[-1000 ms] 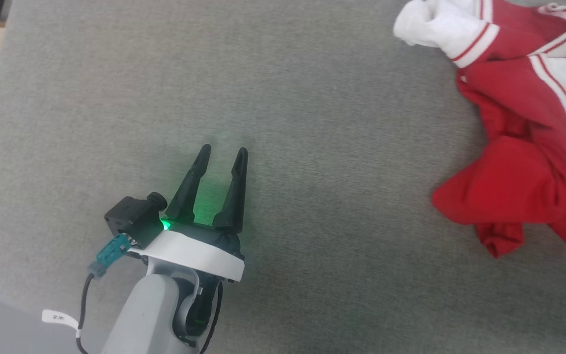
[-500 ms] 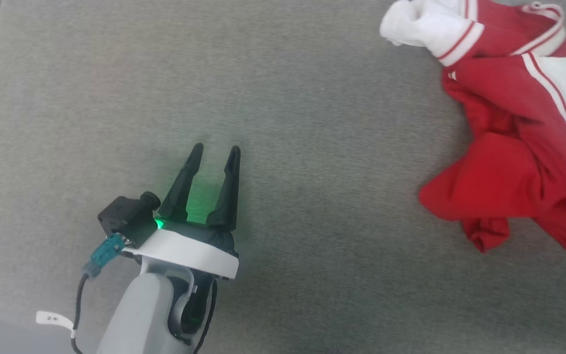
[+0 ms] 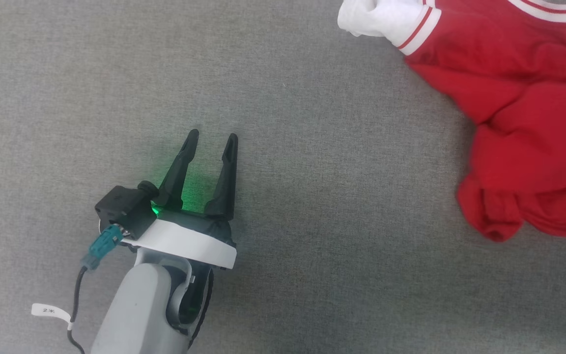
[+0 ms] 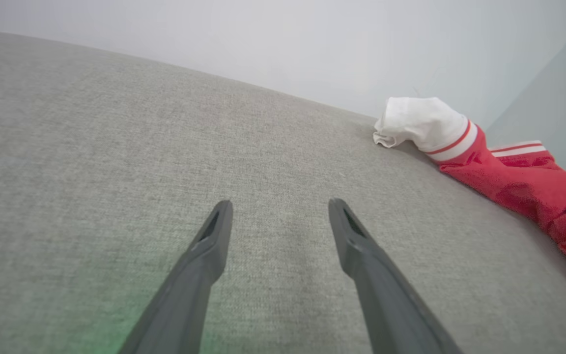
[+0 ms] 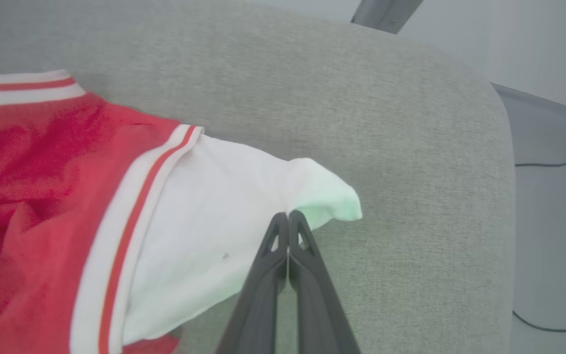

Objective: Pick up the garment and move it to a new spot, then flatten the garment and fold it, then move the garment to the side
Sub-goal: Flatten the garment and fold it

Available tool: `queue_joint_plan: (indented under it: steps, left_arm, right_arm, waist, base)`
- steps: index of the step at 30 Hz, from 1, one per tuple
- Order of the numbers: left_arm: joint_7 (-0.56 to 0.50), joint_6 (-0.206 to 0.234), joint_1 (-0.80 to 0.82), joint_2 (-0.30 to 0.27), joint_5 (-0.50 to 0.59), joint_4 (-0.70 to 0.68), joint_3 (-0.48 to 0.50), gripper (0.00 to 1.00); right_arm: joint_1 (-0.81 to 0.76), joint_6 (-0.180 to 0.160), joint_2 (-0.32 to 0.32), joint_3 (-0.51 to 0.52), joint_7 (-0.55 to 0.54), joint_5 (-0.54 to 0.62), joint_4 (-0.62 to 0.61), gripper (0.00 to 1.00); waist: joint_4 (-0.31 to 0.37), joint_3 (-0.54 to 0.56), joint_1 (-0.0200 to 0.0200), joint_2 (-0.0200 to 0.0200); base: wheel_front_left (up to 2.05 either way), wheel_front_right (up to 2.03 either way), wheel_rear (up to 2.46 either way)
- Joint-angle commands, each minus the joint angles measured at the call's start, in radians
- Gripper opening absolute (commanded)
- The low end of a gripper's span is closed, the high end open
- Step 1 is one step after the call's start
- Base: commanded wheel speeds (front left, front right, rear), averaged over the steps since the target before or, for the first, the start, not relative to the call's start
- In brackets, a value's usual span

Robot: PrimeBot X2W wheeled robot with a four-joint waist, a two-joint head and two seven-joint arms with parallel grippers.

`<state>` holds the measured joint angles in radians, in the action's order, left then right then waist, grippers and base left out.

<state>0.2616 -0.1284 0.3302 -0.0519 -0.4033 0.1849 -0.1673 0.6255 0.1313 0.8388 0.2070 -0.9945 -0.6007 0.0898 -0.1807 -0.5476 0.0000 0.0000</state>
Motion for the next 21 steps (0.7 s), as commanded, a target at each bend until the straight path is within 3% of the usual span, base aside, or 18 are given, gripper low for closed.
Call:
queue_joint_plan:
  steps: [1,7,12,13,14,15,21]
  left_arm:
    - [0.005,-0.003,0.012,0.001,0.017,-0.003,0.002,1.0]
    - [0.005,-0.003,0.024,0.001,0.038,-0.01,0.007,1.0]
    - [0.005,-0.003,0.042,-0.018,0.044,-0.024,0.011,1.0]
    - [0.005,-0.003,0.051,-0.029,0.043,-0.027,0.007,1.0]
    - [0.005,-0.003,0.061,-0.043,0.045,-0.032,0.001,1.0]
    - [0.005,-0.003,0.073,-0.061,0.045,-0.037,-0.009,1.0]
    - [0.005,-0.003,0.183,-0.22,0.031,-0.066,-0.085,1.0]
  right_arm:
    - [-0.012,-0.001,-0.004,0.024,0.042,0.029,0.036,0.0]
    - [-0.008,-0.001,-0.025,0.118,0.21,0.159,0.209,0.0]
    - [0.023,-0.001,-0.085,0.11,0.331,0.195,0.309,0.0]
    - [0.029,-0.001,-0.096,0.098,0.359,0.2,0.323,0.3]
    - [0.034,-0.001,-0.108,0.092,0.391,0.203,0.336,0.41]
    - [0.037,-0.001,-0.118,0.084,0.427,0.204,0.345,1.0]
    - [-0.006,-0.001,-0.185,0.031,0.667,0.165,0.311,1.0]
  waist:
    - [0.003,-0.006,0.0,0.0]
    - [-0.004,-0.028,0.0,0.0]
    - [0.011,-0.027,0.0,0.0]
    - [0.018,-0.023,0.0,0.0]
    - [0.026,-0.016,0.0,0.0]
    - [0.034,-0.009,0.0,0.0]
    - [0.113,0.045,0.0,0.0]
  base:
    - [0.0,0.0,0.0]
    - [0.0,0.0,0.0]
    - [0.0,0.0,0.0]
    - [0.0,0.0,0.0]
    - [0.0,0.0,0.0]
    - [0.0,0.0,0.0]
    - [0.0,0.0,0.0]
